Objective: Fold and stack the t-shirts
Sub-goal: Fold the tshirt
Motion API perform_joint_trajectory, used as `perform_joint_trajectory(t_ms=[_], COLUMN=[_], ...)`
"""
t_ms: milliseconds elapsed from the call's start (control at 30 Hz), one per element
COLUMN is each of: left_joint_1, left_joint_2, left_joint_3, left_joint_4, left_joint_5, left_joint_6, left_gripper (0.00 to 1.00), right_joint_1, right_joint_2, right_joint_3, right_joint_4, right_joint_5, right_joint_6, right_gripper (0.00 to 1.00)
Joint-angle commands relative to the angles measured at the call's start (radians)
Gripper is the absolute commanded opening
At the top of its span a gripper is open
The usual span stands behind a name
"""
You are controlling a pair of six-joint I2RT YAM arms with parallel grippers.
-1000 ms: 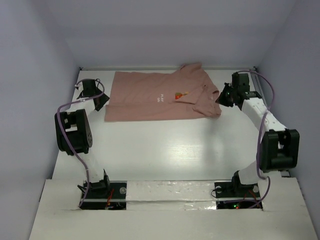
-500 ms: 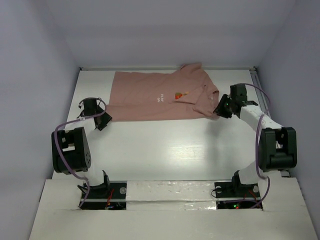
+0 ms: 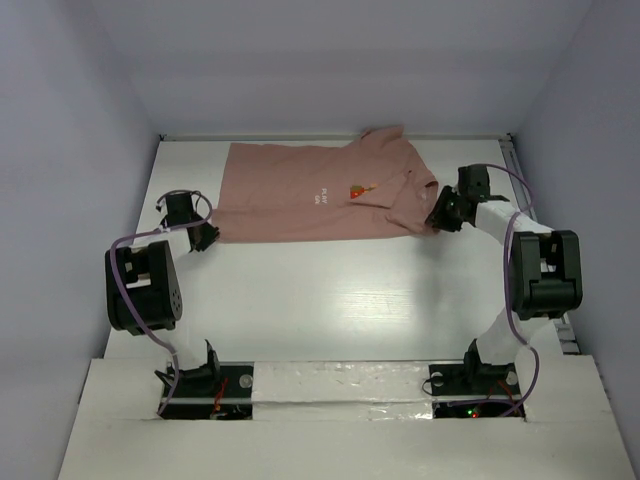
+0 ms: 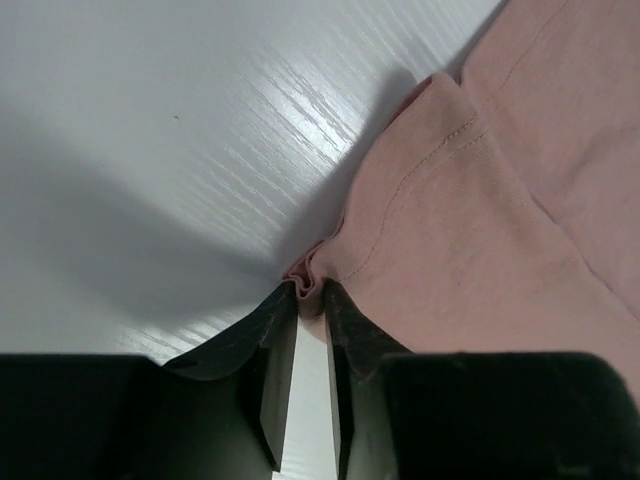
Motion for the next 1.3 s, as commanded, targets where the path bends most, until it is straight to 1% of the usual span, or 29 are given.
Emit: perform_joint_trajectory(t_ms=[0, 33, 67, 133, 167, 200, 233, 267, 300, 500, 667, 833, 900, 1100, 1267], left_joint_1=[0.004, 0.004, 0.004, 0.004, 0.004, 0.004, 0.004, 0.004, 0.004, 0.004, 0.004, 0.004, 0.004, 0.004, 0.004], left_joint_2=[0.020, 0.025, 0.026, 0.029, 0.029, 0.032, 0.034, 0.035, 0.037, 0.037, 0.040, 0.037, 0.035, 0.038, 0.035], left_joint_3=[0.013, 0.016, 0.019, 0.025, 0.025, 0.028, 0.028, 0.027, 0.025, 0.021, 0.021, 0.021, 0.018, 0.010, 0.011], left_joint_4=[-0.005, -0.006, -0.012, -0.014, -0.016, -0.019, -0.019, -0.019, -0.016, -0.020, -0.029, -0.036, -0.037, -0.045, -0.051], left_joint_5=[-0.020, -0.022, -0.028, -0.034, -0.035, -0.039, -0.040, -0.042, -0.040, -0.057, -0.062, -0.069, -0.097, -0.103, -0.112], left_joint_6=[0.003, 0.002, 0.002, 0.003, 0.005, 0.008, 0.008, 0.008, 0.011, 0.022, 0.026, 0.029, 0.033, 0.037, 0.049], left_gripper=[0.15, 0.13, 0.08, 0.02, 0.00, 0.00, 0.00, 0.00, 0.00, 0.00, 0.00, 0.00, 0.00, 0.00, 0.00], right_joint_1=[-0.005, -0.005, -0.005, -0.005, -0.005, -0.005, -0.005, -0.005, -0.005, -0.005, -0.005, -0.014, -0.029, -0.051, -0.051], right_joint_2=[0.004, 0.021, 0.029, 0.029, 0.023, 0.020, 0.021, 0.024, 0.029, 0.055, 0.107, 0.130, 0.127, 0.145, 0.171], right_joint_3=[0.042, 0.048, 0.052, 0.054, 0.051, 0.055, 0.058, 0.062, 0.069, 0.103, 0.169, 0.175, 0.163, 0.140, 0.225], right_joint_4=[0.051, 0.045, 0.042, 0.053, 0.056, 0.056, 0.051, 0.051, 0.050, 0.053, 0.031, 0.027, 0.037, 0.057, 0.047], right_joint_5=[-0.030, -0.036, -0.039, -0.028, -0.027, -0.024, -0.019, -0.014, -0.011, 0.021, 0.081, 0.130, 0.127, 0.134, 0.131], right_joint_6=[-0.008, -0.008, -0.005, -0.001, 0.006, 0.004, 0.006, 0.004, 0.004, 0.007, -0.036, -0.060, -0.060, -0.051, -0.057], right_gripper=[0.34, 0.33, 0.30, 0.21, 0.19, 0.15, 0.10, 0.07, 0.00, 0.00, 0.00, 0.00, 0.00, 0.01, 0.01])
